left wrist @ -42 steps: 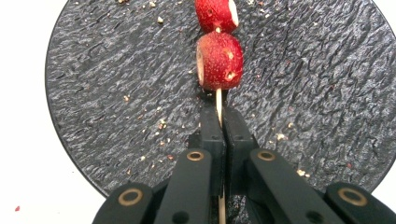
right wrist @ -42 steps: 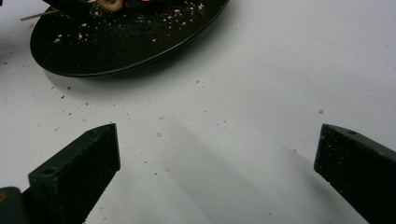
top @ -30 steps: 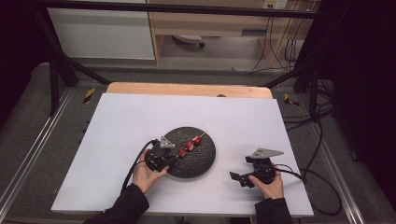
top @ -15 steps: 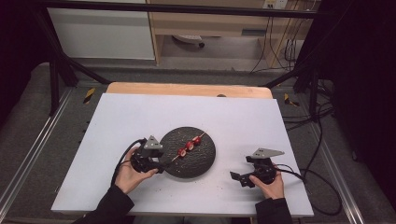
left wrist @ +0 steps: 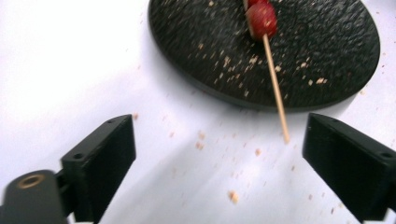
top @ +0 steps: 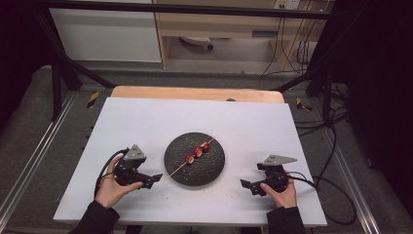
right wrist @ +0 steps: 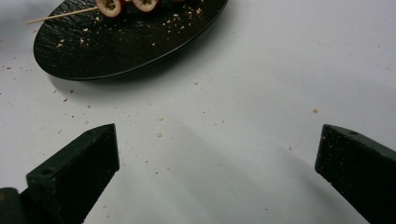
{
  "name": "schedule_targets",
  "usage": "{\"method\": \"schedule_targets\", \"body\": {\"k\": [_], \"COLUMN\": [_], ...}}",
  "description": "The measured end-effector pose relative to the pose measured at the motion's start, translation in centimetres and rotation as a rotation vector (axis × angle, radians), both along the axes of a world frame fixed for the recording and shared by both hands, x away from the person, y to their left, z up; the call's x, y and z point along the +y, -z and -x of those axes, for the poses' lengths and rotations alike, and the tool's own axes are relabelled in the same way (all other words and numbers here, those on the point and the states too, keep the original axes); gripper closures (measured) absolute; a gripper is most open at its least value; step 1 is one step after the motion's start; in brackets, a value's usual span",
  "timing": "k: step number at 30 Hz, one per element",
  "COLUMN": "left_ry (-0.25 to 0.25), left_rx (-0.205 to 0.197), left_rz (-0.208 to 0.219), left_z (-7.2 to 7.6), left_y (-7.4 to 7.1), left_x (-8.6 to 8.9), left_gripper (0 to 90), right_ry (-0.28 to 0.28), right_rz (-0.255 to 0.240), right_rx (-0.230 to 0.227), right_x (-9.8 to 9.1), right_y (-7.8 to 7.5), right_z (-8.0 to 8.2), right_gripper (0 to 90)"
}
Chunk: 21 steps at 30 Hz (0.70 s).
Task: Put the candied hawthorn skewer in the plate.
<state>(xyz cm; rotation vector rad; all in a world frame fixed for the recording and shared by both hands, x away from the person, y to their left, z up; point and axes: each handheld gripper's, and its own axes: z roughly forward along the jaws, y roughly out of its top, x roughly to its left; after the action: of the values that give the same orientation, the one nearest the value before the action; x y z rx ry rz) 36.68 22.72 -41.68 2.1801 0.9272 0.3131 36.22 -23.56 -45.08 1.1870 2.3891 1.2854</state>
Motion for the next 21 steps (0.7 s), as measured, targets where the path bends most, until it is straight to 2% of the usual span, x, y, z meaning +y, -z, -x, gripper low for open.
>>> {"method": "schedule_targets", "body": {"k": [3, 12, 21], "left_ry": [-0.029, -0.052, -0.07], "left_rx": [-0.009, -0.021, -0.023], "left_rz": [0.004, 0.041, 0.041], "left_z": [0.5, 1.6, 1.9], "left_y": [0.8, 2.7, 3.5], "left_x": [1.0, 3.5, 4.7], "left_gripper": [5.7, 5.8, 6.3], "right_ry": [-0.001, 0.002, -0.005], "right_rz": [0.002, 0.006, 0.015], "right_rx": [0.0, 0.008, 0.019], "right_x": [0.0, -0.2, -0.1], "right_y": [0.1, 0.4, 0.5], "right_z": [0.0, 0.1, 0.2], "right_gripper": [0.7, 0.6, 0.6]}}
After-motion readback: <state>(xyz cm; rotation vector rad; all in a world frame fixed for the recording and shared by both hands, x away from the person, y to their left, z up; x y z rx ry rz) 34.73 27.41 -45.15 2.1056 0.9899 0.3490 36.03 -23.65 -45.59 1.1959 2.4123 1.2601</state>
